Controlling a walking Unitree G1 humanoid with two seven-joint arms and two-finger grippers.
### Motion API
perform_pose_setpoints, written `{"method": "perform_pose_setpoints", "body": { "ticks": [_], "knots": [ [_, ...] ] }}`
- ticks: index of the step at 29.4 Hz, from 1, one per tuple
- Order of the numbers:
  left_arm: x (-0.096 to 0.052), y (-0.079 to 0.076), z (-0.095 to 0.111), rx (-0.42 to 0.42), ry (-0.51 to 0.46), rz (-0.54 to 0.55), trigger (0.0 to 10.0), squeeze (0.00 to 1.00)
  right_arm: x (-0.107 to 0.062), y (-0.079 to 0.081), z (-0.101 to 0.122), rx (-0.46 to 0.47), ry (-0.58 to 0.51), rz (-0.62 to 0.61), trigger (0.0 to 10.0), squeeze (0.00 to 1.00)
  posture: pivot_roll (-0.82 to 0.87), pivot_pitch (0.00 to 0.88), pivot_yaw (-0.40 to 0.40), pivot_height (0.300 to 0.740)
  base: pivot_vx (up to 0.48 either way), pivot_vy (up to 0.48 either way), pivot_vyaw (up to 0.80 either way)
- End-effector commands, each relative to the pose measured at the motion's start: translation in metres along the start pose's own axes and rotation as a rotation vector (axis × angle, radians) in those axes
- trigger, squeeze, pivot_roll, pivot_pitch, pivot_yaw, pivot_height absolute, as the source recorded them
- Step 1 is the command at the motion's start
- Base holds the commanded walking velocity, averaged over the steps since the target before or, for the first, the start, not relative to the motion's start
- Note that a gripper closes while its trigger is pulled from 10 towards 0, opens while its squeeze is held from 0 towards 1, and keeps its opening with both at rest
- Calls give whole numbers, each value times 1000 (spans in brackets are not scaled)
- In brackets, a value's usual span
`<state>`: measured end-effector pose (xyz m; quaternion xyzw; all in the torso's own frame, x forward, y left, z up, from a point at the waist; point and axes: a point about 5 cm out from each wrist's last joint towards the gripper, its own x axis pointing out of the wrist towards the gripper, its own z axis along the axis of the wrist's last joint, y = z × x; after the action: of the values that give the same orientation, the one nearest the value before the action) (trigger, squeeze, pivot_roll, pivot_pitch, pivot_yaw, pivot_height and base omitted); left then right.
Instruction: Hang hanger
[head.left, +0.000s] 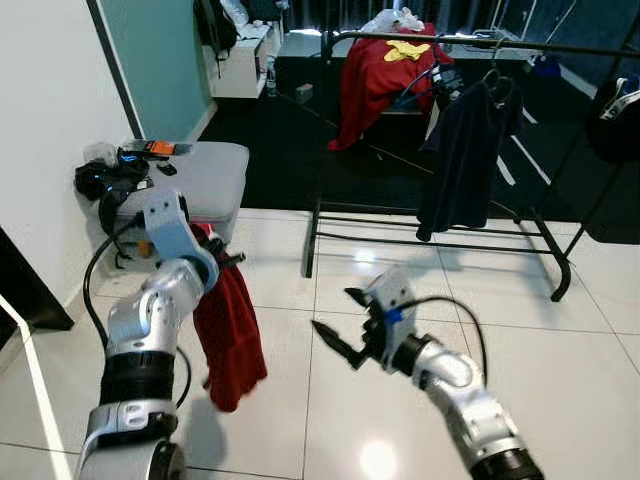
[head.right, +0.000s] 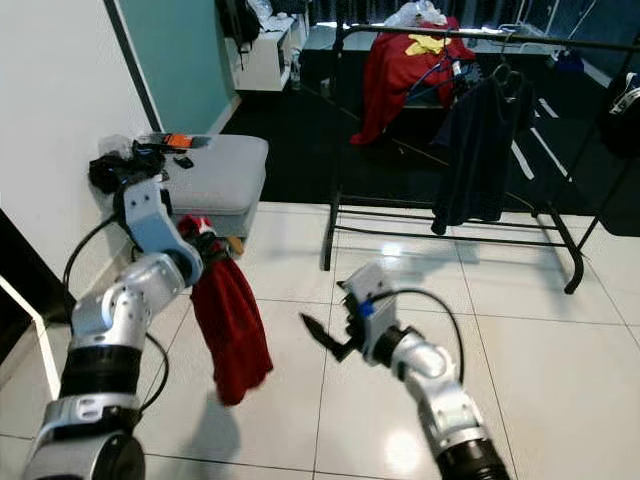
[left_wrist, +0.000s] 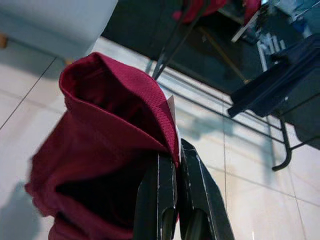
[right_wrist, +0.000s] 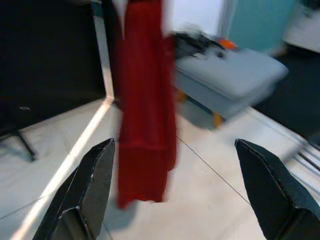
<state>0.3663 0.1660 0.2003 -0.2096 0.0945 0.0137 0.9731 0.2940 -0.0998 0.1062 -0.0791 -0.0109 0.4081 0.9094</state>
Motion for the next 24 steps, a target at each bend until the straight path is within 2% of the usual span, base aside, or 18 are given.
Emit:
{"method": "perform_pose_setpoints", "body": {
  "ticks": [1,2,3,4,5,7,10,12,16,21,24],
  "knots": [
    [-2,-8,6,-16,-12,-16,0,0,0,3,0,-40,-14,9,10000,0,101,76,14,740,0,0,0],
    [-2,-13,10,-25,-16,-25,0,0,5,8,2,-93,-21,21,10000,0,102,75,14,740,0,0,0],
    [-2,-13,10,-25,-16,-25,0,0,5,8,2,-93,-21,21,10000,0,102,75,14,740,0,0,0],
    [-3,-17,13,-37,-14,-33,0,0,9,12,2,-150,-26,34,10000,0,105,73,14,740,0,0,0],
    [-3,-17,13,-37,-14,-33,0,0,9,12,2,-150,-26,34,10000,0,105,73,14,740,0,0,0],
    [-4,-25,17,-42,-13,-52,0,0,18,14,7,-234,-61,9,10000,0,106,72,14,740,0,0,0],
    [-5,-27,18,-42,-11,-62,0,0,20,14,9,-246,-81,-7,10000,0,109,71,15,740,0,0,0],
    [-7,-35,21,-30,-4,-108,353,0,28,5,23,-269,-156,-87,10000,0,111,67,14,740,0,0,0],
    [-9,-40,20,-20,5,-132,784,0,33,-2,33,-275,-216,-141,10000,0,111,67,15,740,0,0,0],
    [-10,-42,20,-19,10,-142,1020,0,35,-5,35,-266,-228,-150,10000,0,111,66,15,740,0,0,0],
    [-13,-48,21,-21,16,-170,1647,0,39,-9,38,-228,-252,-161,10000,0,115,66,15,740,0,0,0]
  ]
}}
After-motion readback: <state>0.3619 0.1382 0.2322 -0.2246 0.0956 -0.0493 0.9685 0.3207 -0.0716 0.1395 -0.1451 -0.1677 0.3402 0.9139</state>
